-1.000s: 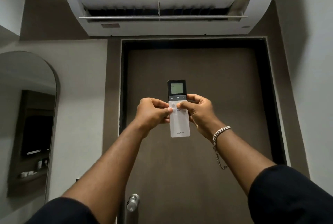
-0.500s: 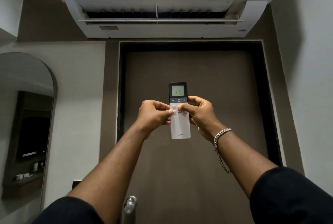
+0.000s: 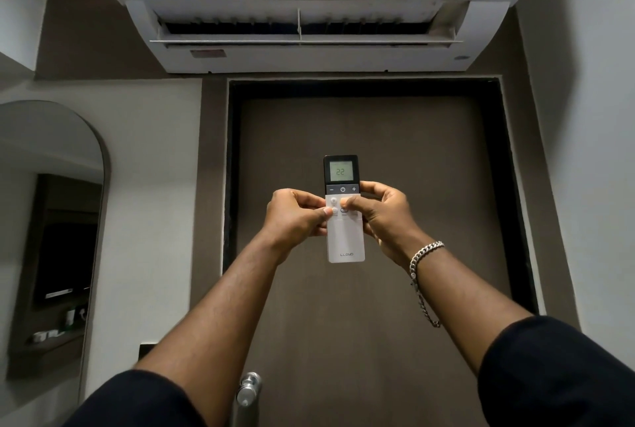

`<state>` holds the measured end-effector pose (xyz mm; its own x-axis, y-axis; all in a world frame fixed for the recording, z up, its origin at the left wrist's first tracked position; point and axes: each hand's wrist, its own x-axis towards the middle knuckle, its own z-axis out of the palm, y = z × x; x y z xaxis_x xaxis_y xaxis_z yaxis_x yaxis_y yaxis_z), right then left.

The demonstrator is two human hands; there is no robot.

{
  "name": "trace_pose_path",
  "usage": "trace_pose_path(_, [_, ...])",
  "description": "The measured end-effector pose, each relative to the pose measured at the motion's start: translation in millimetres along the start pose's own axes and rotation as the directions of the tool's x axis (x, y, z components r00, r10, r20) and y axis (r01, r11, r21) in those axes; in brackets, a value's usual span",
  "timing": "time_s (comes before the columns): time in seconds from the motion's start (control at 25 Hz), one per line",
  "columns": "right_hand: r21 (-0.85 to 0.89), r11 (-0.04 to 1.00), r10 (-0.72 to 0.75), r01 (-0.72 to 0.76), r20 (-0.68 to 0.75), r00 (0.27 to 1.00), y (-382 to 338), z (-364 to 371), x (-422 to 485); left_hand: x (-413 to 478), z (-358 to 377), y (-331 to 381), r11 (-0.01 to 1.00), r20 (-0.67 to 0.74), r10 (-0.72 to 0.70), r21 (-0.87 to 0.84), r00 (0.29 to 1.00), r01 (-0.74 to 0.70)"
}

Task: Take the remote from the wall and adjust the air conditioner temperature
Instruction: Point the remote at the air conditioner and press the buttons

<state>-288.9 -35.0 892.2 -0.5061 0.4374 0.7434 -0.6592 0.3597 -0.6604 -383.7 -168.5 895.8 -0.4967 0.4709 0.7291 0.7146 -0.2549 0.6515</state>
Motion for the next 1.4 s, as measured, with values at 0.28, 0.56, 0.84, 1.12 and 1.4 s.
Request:
trace_pose_path(0.28, [-0.012,1.000,-0.018,0.018,-0.024,1.000,-1.6,-3.8,0.9,-1.8,5.7,4.2,1.000,0.009,0.005,0.003,1.000,-0.005])
trace_pose_path(0.56, [0.012,1.000,0.006,-0.006,0.002,1.000,-3.4,-8.9,-0.4,-0.7,7.5,4.3,1.000,0.006,0.009,-0.010,1.000,-0.009])
trace_pose_path(0.84, [0.056,0.998,0.017,-0.019,0.035,0.999,-3.6,-13.4,-7.0,7.5,12.8,9.6,0.998,-0.089,-0.014,-0.058,0.996,0.009])
trace_pose_path(1.12, [0.072,0.997,0.012,-0.013,0.011,1.000,-2.9,-17.0,-11.2,7.2,22.7,13.4,0.998,-0.123,-0.003,-0.068,0.992,-0.005])
trace_pose_path(1.4, [0.059,0.997,0.065,-0.057,-0.142,0.988,-4.5,-18.5,-7.3,1.8,30.8,16.9,0.993,-0.097,0.032,-0.114,0.995,-0.043])
